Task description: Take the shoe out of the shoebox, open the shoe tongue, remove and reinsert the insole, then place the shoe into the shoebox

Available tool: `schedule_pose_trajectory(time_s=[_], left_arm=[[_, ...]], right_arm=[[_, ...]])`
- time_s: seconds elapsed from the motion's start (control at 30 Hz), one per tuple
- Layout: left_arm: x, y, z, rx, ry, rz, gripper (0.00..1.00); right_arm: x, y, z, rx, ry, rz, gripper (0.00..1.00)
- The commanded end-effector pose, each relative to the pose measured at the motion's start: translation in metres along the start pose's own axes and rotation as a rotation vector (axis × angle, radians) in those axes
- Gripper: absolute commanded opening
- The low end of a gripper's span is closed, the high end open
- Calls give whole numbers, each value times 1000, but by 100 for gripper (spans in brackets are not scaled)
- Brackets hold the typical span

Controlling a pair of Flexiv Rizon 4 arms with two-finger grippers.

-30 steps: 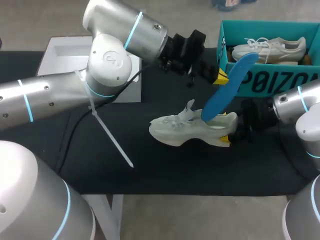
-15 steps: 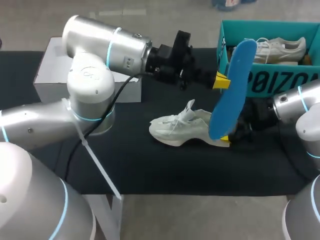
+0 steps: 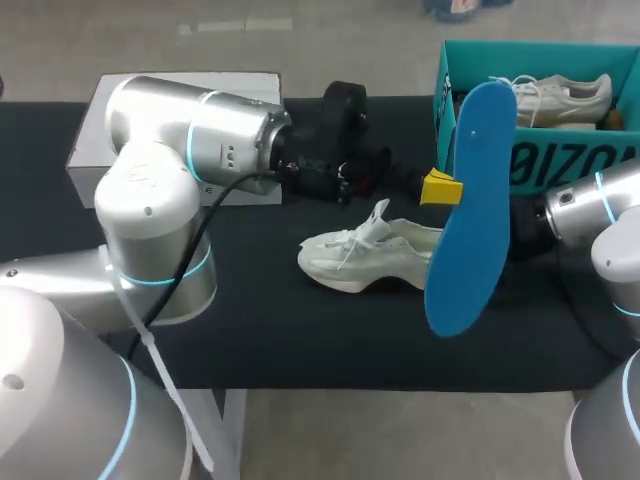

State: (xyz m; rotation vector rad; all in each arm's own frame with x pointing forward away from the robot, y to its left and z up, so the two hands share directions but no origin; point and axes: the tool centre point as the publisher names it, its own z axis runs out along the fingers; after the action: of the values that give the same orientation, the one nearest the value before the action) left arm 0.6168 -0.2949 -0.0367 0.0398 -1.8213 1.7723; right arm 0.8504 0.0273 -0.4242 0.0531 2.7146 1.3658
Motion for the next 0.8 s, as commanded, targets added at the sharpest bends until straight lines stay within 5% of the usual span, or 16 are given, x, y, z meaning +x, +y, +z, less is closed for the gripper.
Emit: schedule_pose_trajectory(time_s=[0.03, 0.27, 0.8], left_arm=[[26, 2, -7, 25, 15, -11, 0], [55, 8, -22, 54, 77, -60, 0], [86, 12, -55, 21, 123, -68, 0]], right_arm=[[1, -7, 9, 2, 0, -1, 0], [1, -7, 9, 2, 0, -1, 0], [1, -7, 9, 2, 0, -1, 0]])
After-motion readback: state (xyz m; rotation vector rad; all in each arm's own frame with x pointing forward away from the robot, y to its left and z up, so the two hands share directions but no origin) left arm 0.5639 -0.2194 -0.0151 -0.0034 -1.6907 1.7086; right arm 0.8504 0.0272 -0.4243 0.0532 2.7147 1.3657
